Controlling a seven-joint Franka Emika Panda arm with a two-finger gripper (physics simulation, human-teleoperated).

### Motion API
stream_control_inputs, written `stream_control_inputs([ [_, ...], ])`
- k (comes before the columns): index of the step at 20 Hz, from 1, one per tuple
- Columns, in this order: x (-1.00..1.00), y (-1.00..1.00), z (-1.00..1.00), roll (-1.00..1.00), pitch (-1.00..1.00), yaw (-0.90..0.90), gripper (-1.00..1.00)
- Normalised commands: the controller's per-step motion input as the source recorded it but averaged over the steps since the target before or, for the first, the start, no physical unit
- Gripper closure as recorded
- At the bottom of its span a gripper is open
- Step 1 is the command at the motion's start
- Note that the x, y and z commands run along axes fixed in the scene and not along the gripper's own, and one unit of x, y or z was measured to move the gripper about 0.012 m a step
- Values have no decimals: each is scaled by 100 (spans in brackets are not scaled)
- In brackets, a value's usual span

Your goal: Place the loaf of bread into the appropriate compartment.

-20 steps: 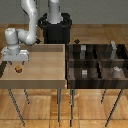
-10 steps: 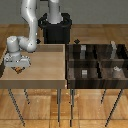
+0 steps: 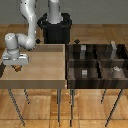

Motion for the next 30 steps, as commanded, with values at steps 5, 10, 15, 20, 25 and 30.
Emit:
stream_control_inputs([
  [5, 0, 0, 100, 0, 0, 0, 100],
  [10, 0, 67, 20, 0, 0, 0, 100],
  [15, 0, 100, 0, 0, 0, 0, 100],
  [20, 0, 100, 0, 0, 0, 0, 100],
  [25, 0, 100, 0, 0, 0, 0, 100],
  [30, 0, 100, 0, 0, 0, 0, 100],
])
